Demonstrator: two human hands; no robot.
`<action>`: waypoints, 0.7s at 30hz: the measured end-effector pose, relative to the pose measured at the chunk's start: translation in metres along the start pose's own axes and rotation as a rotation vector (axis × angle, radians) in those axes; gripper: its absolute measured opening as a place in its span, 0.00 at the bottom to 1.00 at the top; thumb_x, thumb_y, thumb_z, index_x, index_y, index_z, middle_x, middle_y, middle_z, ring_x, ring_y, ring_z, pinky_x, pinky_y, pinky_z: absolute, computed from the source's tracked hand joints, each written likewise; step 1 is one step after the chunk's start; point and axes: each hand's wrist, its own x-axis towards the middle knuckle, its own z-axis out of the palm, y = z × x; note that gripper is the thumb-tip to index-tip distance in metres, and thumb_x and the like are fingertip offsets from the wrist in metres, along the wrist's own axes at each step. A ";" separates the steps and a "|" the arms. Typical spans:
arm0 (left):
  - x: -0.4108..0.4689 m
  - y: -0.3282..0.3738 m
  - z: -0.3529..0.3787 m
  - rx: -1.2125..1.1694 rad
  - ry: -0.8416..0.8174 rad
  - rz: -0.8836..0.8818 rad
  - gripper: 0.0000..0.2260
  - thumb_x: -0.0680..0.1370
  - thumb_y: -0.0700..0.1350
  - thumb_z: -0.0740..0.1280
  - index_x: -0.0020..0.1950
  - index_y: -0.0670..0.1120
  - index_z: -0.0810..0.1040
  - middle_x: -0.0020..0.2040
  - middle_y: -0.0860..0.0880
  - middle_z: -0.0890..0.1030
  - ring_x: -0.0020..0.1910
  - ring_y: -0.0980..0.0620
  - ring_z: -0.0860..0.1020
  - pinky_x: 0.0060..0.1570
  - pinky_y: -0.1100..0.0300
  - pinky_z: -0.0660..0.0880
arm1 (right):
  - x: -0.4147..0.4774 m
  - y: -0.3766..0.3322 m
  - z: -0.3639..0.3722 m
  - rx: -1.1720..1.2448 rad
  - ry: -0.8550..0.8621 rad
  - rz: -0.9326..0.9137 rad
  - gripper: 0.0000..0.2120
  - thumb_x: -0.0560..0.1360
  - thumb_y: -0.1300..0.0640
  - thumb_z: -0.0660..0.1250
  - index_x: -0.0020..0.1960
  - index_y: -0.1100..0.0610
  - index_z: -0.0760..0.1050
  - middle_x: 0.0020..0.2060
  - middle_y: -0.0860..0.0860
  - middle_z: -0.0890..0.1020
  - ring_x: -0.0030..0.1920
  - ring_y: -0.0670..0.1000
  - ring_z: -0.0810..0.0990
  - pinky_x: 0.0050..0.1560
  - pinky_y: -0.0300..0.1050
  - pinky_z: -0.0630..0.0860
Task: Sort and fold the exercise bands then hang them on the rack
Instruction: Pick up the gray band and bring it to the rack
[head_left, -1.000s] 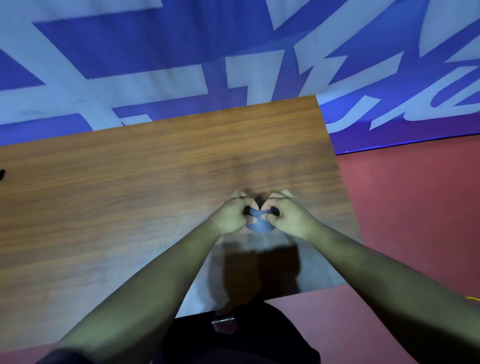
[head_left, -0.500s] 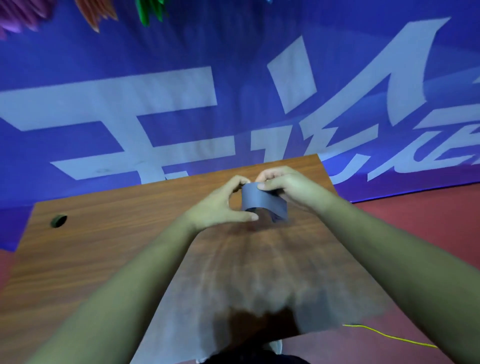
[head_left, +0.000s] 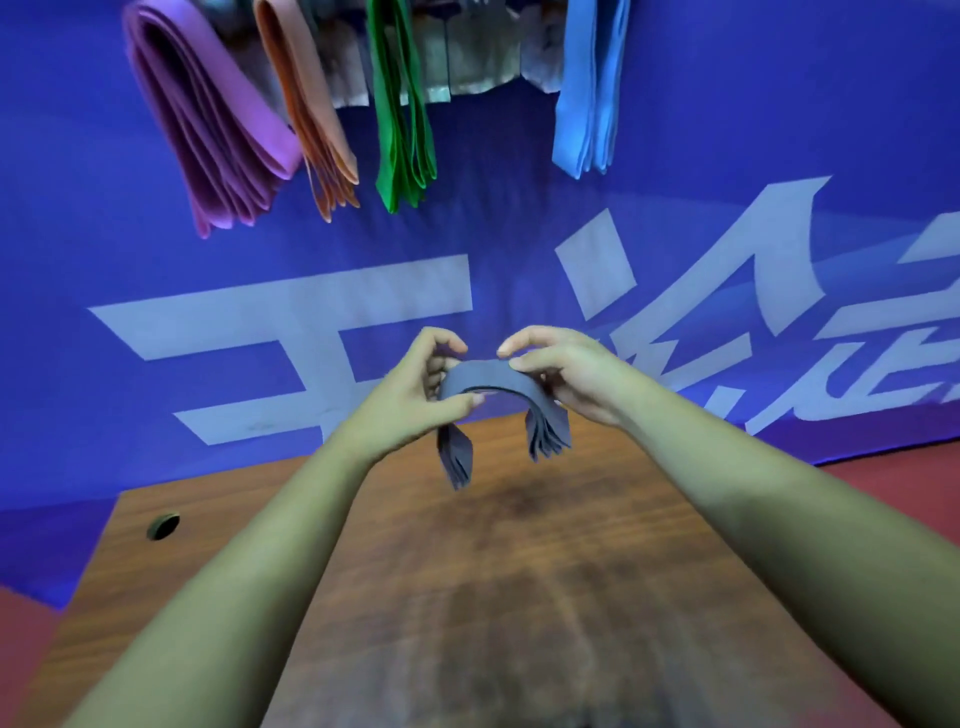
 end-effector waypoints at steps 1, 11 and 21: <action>0.002 0.005 -0.004 -0.013 0.001 0.006 0.21 0.69 0.51 0.74 0.58 0.50 0.70 0.47 0.47 0.76 0.46 0.52 0.76 0.50 0.50 0.74 | -0.001 -0.006 0.000 -0.065 0.002 -0.021 0.08 0.77 0.64 0.65 0.55 0.59 0.77 0.30 0.52 0.73 0.29 0.47 0.70 0.32 0.38 0.66; 0.036 0.075 -0.034 0.007 0.192 0.161 0.16 0.70 0.52 0.73 0.54 0.48 0.76 0.50 0.43 0.82 0.48 0.47 0.80 0.55 0.45 0.77 | -0.005 -0.065 0.010 -0.492 0.081 -0.420 0.22 0.69 0.51 0.77 0.59 0.44 0.72 0.52 0.42 0.77 0.49 0.44 0.77 0.52 0.42 0.76; 0.069 0.157 -0.063 0.161 0.201 0.310 0.18 0.68 0.52 0.75 0.55 0.54 0.74 0.50 0.47 0.81 0.45 0.54 0.78 0.48 0.55 0.76 | -0.009 -0.156 -0.005 -0.330 0.356 -0.786 0.06 0.74 0.62 0.71 0.50 0.56 0.78 0.45 0.52 0.84 0.47 0.51 0.82 0.48 0.43 0.77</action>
